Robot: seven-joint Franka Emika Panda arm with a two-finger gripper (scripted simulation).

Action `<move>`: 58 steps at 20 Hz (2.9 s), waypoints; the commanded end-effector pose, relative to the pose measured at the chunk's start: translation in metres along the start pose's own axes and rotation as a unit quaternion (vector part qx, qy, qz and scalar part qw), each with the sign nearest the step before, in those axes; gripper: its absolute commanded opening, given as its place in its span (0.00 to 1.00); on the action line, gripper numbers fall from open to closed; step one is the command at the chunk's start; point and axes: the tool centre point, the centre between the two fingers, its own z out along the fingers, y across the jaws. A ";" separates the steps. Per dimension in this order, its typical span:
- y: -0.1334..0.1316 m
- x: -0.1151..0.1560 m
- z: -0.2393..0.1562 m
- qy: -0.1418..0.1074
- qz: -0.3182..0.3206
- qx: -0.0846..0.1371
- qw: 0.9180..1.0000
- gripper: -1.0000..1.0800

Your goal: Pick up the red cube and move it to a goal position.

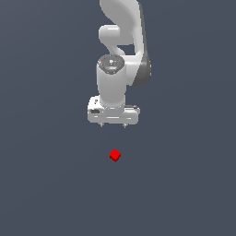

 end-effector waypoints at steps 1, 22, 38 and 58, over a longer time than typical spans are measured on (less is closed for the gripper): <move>0.000 0.000 0.000 0.000 0.000 0.000 1.000 0.96; -0.013 0.041 0.079 0.002 0.153 0.004 0.988 0.96; -0.013 0.080 0.146 0.003 0.284 0.008 0.959 0.96; -0.014 0.080 0.142 0.003 0.287 0.009 0.958 0.00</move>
